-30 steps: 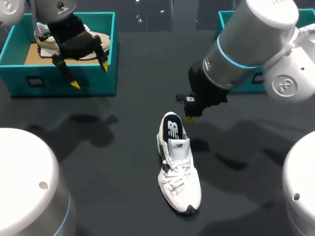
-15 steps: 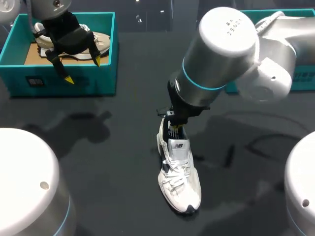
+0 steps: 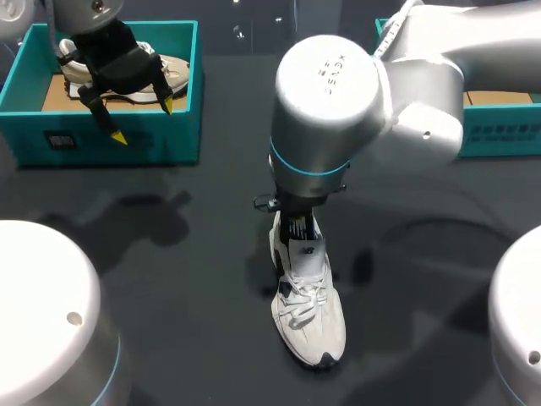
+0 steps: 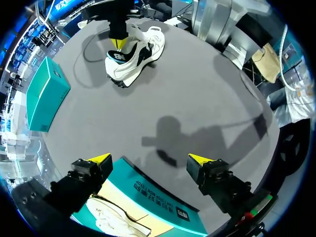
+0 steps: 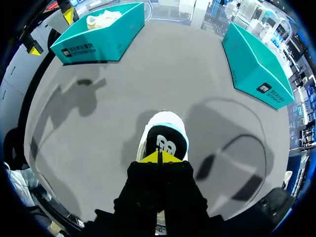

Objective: Take the shoe out of the shoebox, open the shoe tongue, remove and reinsert the insole, then place the shoe into the shoebox

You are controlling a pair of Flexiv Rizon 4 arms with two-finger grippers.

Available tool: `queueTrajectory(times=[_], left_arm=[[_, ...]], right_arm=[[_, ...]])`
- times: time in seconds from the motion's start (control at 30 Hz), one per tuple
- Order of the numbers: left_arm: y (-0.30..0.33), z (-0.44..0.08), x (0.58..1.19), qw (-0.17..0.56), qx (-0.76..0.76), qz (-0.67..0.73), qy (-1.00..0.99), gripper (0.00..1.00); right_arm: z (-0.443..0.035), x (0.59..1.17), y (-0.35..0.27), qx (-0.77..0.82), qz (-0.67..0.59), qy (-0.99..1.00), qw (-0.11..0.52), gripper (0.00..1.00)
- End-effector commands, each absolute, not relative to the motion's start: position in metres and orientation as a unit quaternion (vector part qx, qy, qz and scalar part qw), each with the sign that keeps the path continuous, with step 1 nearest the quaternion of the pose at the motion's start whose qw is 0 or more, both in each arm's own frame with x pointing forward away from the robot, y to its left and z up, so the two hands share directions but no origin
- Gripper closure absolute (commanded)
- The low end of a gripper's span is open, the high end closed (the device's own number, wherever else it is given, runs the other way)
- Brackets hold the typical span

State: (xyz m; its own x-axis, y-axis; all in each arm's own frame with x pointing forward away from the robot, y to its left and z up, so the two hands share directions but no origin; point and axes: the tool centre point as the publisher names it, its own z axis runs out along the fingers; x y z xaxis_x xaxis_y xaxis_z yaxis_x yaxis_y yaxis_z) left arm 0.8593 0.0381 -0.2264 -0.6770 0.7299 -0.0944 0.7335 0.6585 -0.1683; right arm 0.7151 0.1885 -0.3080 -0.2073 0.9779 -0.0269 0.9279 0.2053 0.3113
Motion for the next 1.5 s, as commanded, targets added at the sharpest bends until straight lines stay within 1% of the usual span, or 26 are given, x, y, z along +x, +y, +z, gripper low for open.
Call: queueTrajectory(times=[0.03,0.13,0.27,0.73,1.2,1.5], left_arm=[[0.039,-0.226,0.859,0.010,0.402,-0.095,0.911,0.00],[0.039,-0.226,0.859,0.010,0.402,-0.095,0.911,0.00],[0.039,-0.226,0.859,0.010,0.402,-0.095,0.911,0.00],[0.039,-0.226,0.859,0.010,0.402,-0.095,0.911,0.00],[0.039,-0.226,0.859,0.010,0.402,-0.095,0.911,0.00],[0.039,-0.226,0.859,0.010,0.402,-0.095,0.911,0.00]], right_arm=[[-0.322,0.709,0.199,0.618,0.124,0.763,0.144,1.00],[-0.327,0.709,0.200,0.612,0.122,0.764,0.167,1.00],[-0.333,0.711,0.198,0.610,0.129,0.760,0.182,1.00],[-0.360,0.727,0.182,0.631,0.129,0.738,0.202,1.00],[-0.411,0.724,0.174,0.645,0.114,0.740,0.154,1.00],[-0.431,0.706,0.168,0.658,0.073,0.740,0.118,1.00]])
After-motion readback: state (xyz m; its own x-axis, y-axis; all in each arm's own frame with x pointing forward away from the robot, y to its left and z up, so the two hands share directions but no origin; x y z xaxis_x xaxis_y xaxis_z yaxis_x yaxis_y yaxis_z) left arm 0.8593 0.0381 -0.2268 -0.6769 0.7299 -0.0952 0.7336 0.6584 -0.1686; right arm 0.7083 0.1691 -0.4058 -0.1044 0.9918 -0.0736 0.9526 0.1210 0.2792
